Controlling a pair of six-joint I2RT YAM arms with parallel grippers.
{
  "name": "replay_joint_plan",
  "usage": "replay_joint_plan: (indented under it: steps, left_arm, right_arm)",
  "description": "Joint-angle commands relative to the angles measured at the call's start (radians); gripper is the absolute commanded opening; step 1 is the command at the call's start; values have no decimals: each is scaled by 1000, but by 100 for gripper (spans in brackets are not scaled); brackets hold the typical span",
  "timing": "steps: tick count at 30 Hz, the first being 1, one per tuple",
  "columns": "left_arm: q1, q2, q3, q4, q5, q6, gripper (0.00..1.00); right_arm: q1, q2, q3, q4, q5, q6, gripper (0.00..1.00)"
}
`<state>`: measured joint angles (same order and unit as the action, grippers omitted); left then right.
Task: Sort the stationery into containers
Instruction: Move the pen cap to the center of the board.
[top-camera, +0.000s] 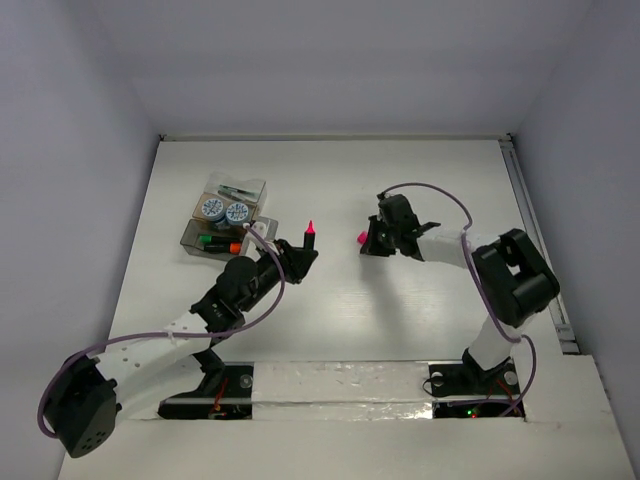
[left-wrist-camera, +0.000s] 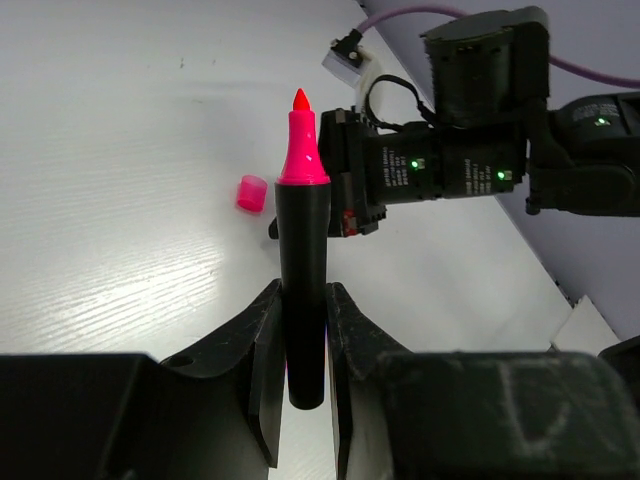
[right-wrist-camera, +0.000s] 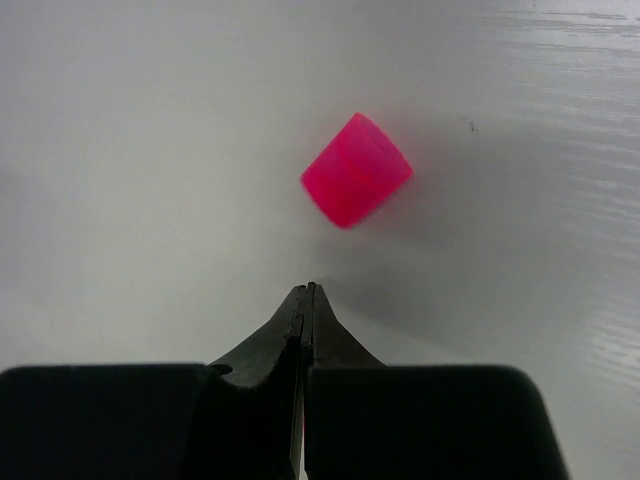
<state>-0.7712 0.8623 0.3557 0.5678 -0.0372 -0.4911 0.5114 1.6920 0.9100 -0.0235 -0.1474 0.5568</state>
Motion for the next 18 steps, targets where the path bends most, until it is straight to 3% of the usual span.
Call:
replay_joint_plan:
  steps: [1,7,18]
  left_arm:
    - [3,-9,-23,73,22,19,0]
    - [3,-25,-27,70,33,22,0]
    - [3,-14,-26,76,33,23,0]
  right_arm:
    - [-1,55,78,-24,51,-32,0]
    - [-1,118,139,-79,176,-49,0]
    - [-1,158,158,-89,261,-49,0]
